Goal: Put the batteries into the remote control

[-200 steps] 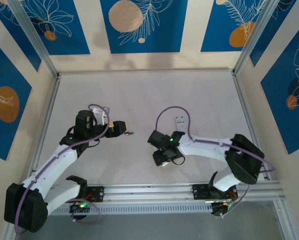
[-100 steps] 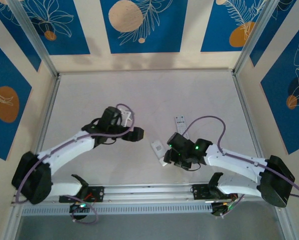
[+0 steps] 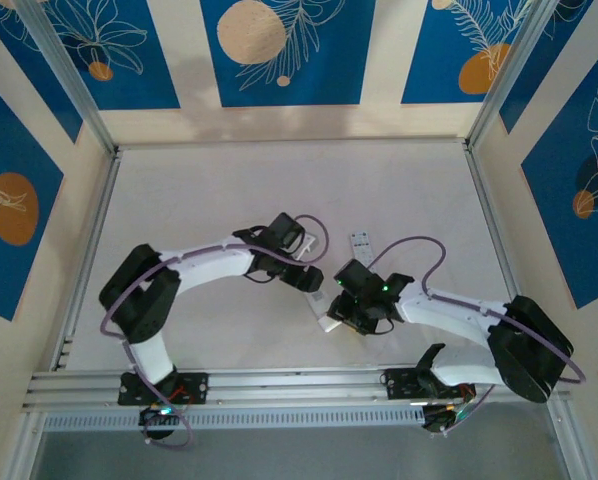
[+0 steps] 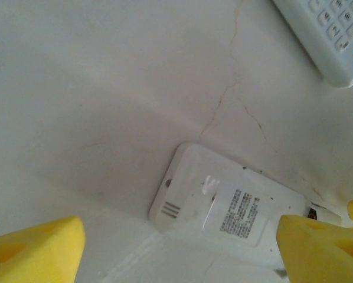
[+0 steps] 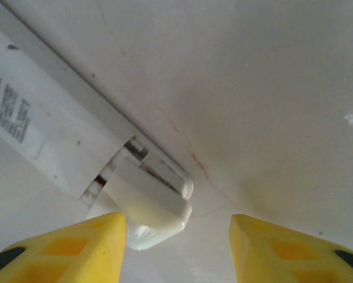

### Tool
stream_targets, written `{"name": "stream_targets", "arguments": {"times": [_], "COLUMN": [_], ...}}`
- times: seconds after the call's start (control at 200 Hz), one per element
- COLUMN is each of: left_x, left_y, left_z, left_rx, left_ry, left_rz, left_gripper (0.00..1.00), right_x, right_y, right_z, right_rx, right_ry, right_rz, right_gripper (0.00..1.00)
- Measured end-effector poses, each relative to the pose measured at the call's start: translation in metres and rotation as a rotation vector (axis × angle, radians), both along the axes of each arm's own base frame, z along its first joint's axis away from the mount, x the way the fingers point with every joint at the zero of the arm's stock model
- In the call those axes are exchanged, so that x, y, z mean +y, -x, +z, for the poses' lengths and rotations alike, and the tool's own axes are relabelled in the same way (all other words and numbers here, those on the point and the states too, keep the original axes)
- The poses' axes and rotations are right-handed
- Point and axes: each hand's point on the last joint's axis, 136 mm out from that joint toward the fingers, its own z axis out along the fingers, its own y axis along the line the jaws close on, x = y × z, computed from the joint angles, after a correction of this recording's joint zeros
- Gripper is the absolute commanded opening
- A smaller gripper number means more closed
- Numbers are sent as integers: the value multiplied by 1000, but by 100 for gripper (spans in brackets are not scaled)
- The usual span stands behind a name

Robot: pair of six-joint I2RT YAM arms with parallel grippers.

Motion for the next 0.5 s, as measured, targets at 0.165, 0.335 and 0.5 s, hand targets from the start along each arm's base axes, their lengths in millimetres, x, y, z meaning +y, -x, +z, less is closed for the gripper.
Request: {"name": "stream_targets", "arguments": {"times": [0.165,0.335,0.5], "left_x": [-8,-6,-4], "left_y": [3,4,5], "left_z": [-16,-20,-26], "left_rx": [8,15,23], "left_ry": [-59,-73,-86], "left_rz": [-30,-27,-22], "left_gripper": [77,73,66], "right_x": [3,3,-7], "right_y": [-6,-10,-22], "right_z": [-1,0,-2], "right_rx": [3,14,9], "right_ry": [-6,-6,7], "right_rz": [-5,27,-2], "right_gripper": [42,36,31]}}
